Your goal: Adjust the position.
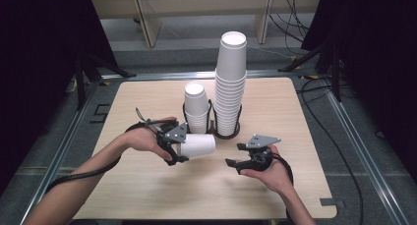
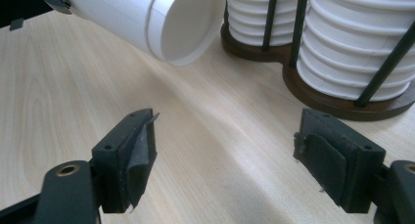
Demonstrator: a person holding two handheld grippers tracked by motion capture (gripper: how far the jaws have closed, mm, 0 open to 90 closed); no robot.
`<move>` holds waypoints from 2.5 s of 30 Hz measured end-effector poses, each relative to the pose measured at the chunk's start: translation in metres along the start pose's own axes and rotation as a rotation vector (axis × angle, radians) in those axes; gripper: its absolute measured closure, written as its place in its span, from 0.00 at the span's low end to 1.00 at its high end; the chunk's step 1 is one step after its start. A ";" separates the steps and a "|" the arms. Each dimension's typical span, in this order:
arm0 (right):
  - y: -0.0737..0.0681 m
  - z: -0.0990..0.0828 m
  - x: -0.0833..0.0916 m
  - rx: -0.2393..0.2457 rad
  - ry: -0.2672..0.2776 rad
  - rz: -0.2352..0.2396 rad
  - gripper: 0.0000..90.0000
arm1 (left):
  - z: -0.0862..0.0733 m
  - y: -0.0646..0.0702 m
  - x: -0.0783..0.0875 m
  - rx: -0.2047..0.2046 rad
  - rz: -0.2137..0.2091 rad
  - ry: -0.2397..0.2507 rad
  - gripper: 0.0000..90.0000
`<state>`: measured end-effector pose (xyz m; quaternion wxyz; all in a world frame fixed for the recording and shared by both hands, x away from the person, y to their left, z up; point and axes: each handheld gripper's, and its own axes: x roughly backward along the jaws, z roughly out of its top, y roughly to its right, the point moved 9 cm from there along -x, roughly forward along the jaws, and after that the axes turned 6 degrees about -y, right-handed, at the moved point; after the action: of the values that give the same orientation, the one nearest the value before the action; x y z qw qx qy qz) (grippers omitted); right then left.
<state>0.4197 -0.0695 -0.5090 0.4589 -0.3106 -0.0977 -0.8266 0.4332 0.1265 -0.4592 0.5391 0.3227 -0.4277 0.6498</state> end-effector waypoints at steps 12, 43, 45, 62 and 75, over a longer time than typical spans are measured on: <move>-0.005 0.004 0.001 0.001 -0.017 0.015 0.26 | 0.002 0.002 0.000 0.007 -0.022 -0.027 0.15; -0.024 0.016 -0.008 0.125 -0.062 0.067 0.26 | -0.005 0.014 -0.007 -0.060 -0.132 -0.180 0.15; -0.025 0.016 -0.008 0.122 -0.065 0.067 0.26 | -0.005 0.014 -0.007 -0.062 -0.137 -0.185 0.15; -0.042 0.028 -0.010 0.173 -0.057 0.107 0.26 | -0.007 0.021 -0.008 -0.084 -0.194 -0.220 0.15; -0.051 0.036 -0.021 0.231 -0.054 0.115 0.26 | -0.005 0.025 -0.010 -0.089 -0.219 -0.224 0.15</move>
<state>0.4015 -0.0102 -0.4866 0.5356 -0.2829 -0.1868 -0.7735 0.4111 0.1250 -0.4752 0.5694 0.4138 -0.4757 0.5276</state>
